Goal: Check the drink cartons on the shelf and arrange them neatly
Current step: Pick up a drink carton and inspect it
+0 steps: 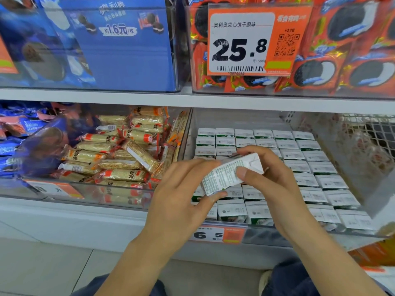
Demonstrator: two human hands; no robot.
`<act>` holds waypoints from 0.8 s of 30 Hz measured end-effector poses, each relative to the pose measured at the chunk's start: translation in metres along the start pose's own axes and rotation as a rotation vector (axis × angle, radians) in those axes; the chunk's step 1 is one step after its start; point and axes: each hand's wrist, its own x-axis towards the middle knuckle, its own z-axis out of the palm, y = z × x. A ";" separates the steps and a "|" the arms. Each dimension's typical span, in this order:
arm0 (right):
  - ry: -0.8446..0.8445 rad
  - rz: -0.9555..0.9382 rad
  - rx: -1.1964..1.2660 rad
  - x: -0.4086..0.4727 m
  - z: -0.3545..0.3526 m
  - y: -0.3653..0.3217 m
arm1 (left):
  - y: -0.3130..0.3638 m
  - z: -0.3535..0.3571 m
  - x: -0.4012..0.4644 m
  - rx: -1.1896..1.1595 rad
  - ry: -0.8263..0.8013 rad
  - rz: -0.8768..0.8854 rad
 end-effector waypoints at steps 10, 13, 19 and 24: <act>0.022 -0.067 -0.109 -0.004 0.002 -0.007 | 0.011 -0.008 0.005 -0.332 0.109 -0.316; 0.024 -0.031 -0.182 -0.006 0.002 -0.006 | 0.010 -0.013 0.006 -0.406 0.138 -0.391; 0.090 -0.036 -0.146 -0.005 0.006 -0.007 | 0.008 -0.015 0.008 -0.510 0.040 -0.451; 0.128 0.043 -0.082 -0.002 0.004 -0.010 | 0.010 -0.013 0.007 -0.432 -0.046 -0.325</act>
